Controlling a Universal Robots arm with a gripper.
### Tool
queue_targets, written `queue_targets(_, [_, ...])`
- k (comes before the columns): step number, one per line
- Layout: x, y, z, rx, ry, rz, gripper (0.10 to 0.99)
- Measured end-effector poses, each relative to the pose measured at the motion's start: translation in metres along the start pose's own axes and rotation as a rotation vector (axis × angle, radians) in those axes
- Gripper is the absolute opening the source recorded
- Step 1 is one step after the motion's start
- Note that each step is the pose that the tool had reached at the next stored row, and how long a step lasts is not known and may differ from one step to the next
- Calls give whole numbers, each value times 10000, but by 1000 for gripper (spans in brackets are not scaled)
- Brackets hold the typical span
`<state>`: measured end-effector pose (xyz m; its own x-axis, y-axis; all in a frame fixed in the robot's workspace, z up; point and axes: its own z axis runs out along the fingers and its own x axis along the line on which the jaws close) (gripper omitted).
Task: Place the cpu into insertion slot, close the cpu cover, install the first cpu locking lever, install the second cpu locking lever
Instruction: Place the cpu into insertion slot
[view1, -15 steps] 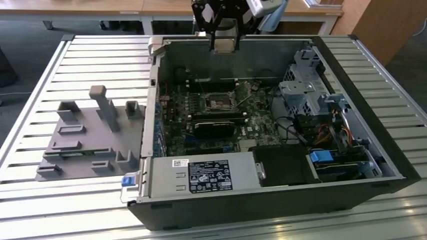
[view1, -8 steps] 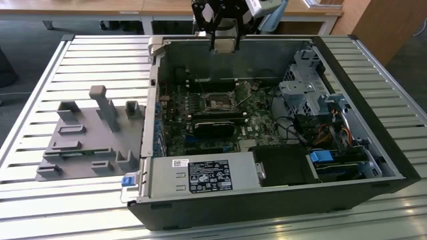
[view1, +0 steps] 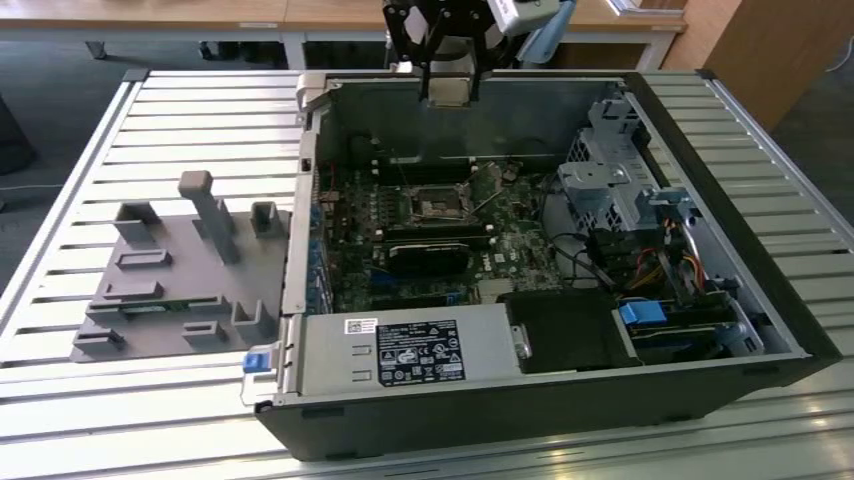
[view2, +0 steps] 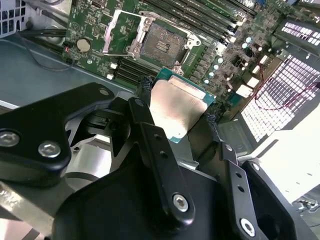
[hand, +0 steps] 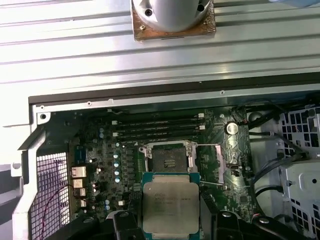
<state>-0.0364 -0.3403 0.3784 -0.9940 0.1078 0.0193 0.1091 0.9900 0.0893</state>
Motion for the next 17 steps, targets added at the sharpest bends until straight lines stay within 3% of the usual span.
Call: queue_targets(17, [0, 0, 4, 1, -117, 1274, 541])
